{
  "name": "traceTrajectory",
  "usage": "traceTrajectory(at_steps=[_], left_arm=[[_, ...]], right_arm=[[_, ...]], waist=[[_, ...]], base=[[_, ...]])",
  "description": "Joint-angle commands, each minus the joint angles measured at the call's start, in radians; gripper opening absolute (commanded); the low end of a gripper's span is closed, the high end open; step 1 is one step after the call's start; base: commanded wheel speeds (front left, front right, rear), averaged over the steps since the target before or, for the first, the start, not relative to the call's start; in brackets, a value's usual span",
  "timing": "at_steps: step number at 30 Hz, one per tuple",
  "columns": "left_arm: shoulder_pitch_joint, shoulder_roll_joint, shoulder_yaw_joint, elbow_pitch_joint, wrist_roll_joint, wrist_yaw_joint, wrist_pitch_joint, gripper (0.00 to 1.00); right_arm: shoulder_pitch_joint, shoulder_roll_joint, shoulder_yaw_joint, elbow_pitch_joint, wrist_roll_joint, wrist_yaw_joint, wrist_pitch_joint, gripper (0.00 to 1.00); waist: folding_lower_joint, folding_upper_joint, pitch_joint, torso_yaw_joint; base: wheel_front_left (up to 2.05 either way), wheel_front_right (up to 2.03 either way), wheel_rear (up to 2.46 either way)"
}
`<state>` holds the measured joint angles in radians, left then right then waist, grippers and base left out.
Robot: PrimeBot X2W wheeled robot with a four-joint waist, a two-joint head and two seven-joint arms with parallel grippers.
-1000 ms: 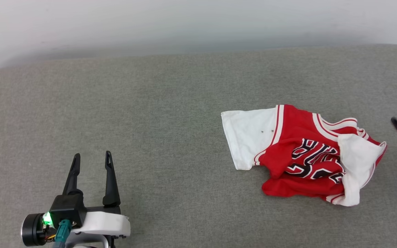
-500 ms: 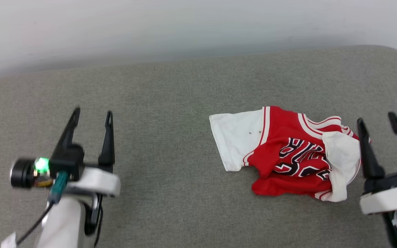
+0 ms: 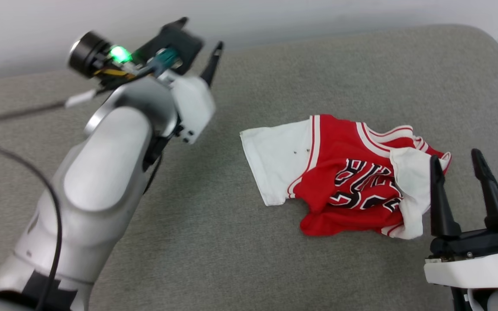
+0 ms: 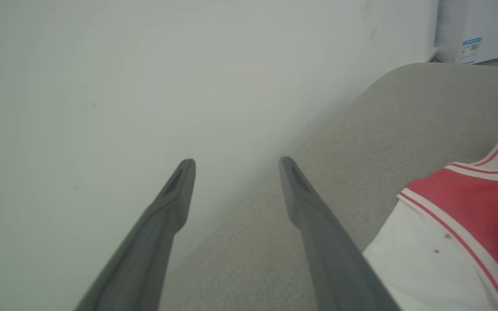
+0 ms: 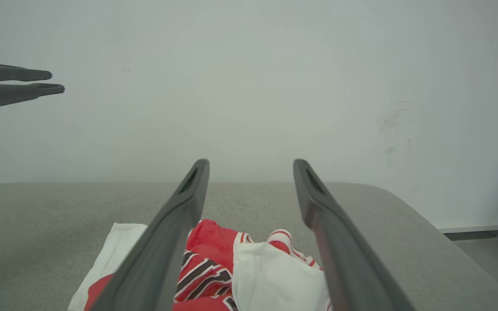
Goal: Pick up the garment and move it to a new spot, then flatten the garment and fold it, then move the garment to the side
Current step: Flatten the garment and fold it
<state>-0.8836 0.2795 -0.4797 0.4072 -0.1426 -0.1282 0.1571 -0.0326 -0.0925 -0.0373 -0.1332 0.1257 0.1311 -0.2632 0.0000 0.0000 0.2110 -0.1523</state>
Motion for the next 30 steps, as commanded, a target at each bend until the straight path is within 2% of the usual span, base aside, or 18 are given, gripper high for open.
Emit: traceTrajectory(at_steps=[1,8,11,16,19,23,27,30], left_arm=[[-0.029,0.007,-0.037,0.014,-0.034,0.000,0.031,1.00],[-0.307,0.079,-0.422,0.067,-0.358,0.000,0.394,1.00],[-0.408,0.100,-0.542,0.059,-0.493,0.000,0.540,1.00],[-0.534,0.145,-0.723,0.026,-0.659,0.000,0.752,1.00],[-0.577,0.171,-0.782,-0.006,-0.707,0.000,0.846,1.00],[-0.579,0.202,-0.800,-0.060,-0.723,0.000,0.940,1.00],[-0.516,0.226,-0.802,-0.142,-0.660,0.000,1.066,1.00],[-0.475,0.254,-0.806,-0.191,-0.639,-0.001,1.110,1.00]], right_arm=[[0.012,0.008,0.004,-0.009,-0.010,-0.001,-0.002,1.00],[-0.033,0.033,0.033,-0.043,-0.020,-0.001,-0.002,1.00],[-0.051,0.039,0.048,-0.050,-0.021,-0.001,-0.002,1.00],[-0.087,0.044,0.070,-0.059,-0.018,-0.001,-0.002,1.00],[-0.109,0.044,0.082,-0.061,-0.007,-0.001,-0.002,1.00],[-0.140,0.044,0.101,-0.060,0.012,-0.001,-0.002,1.00],[-0.165,0.044,0.116,-0.056,0.026,-0.001,-0.002,1.00],[-0.180,0.044,0.126,-0.050,0.038,-0.001,-0.002,1.00]], waist=[[0.0000,0.0000,0.027,-0.022],[0.0000,0.0000,0.120,-0.089],[0.0000,0.0000,0.165,-0.118],[0.0000,0.0000,0.233,-0.159],[0.0000,0.0000,0.268,-0.179],[0.0000,0.0000,0.308,-0.202],[0.0000,0.0000,0.338,-0.219],[0.0000,0.0000,0.354,-0.231]], base=[[0.00,0.00,0.00],[0.00,0.00,0.00],[0.00,0.00,0.00],[0.00,0.00,0.00],[0.00,0.00,0.00],[0.00,0.00,0.00],[0.00,0.00,0.00],[0.00,0.00,0.00]])
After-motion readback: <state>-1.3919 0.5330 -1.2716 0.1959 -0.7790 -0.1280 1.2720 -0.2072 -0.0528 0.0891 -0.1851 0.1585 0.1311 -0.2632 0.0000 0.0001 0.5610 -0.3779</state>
